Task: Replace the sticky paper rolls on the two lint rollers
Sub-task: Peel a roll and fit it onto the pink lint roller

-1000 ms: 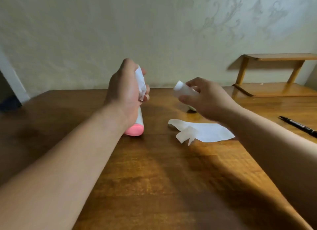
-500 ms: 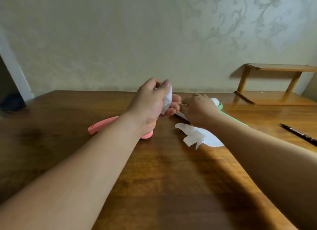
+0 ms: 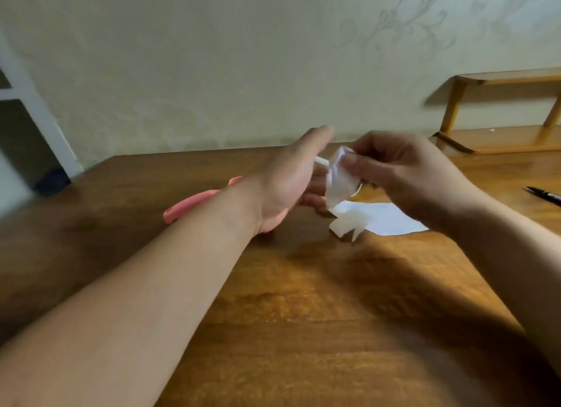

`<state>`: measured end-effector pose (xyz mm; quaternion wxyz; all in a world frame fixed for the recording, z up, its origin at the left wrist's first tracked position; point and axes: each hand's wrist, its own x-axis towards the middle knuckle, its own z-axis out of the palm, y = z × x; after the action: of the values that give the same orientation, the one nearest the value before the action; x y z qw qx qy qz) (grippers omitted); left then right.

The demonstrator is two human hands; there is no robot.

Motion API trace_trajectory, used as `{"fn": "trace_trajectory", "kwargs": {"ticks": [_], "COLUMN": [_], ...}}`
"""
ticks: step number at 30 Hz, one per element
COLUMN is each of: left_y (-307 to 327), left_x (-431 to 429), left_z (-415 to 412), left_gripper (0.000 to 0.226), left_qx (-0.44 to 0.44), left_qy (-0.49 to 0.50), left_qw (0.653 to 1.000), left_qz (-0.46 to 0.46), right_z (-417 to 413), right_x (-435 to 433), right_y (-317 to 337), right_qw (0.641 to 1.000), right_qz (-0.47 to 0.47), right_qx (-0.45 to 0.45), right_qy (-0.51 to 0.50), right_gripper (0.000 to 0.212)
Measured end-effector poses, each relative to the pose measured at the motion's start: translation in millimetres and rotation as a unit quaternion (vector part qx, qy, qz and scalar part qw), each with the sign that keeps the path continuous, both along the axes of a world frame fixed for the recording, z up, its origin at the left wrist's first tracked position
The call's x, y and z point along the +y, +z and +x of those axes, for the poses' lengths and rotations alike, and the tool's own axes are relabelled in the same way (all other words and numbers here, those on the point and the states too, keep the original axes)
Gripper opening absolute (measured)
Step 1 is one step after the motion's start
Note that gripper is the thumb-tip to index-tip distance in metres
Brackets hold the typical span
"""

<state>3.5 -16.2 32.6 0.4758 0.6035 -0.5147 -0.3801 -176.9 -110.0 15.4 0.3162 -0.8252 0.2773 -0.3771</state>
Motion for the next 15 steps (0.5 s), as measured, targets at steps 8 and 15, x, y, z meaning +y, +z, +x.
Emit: {"fn": "trace_trajectory", "kwargs": {"ticks": [8, 15], "left_y": [17.1, -7.4], "left_x": [14.7, 2.2], "left_z": [72.2, 92.1], "left_gripper": [0.029, 0.067], "left_qx": [-0.348, -0.411], "left_qy": [0.165, 0.176], "left_qw": [0.921, 0.872], "left_qz": [0.054, 0.200], "right_z": [-8.7, -2.6], "right_x": [-29.8, -26.0], "right_y": [-16.6, -13.0], "right_qw": [0.969, 0.983], "right_qz": [-0.009, -0.078], "right_qx": [0.240, 0.101], "right_qy": [-0.060, -0.131], "right_gripper": [0.024, 0.029]}}
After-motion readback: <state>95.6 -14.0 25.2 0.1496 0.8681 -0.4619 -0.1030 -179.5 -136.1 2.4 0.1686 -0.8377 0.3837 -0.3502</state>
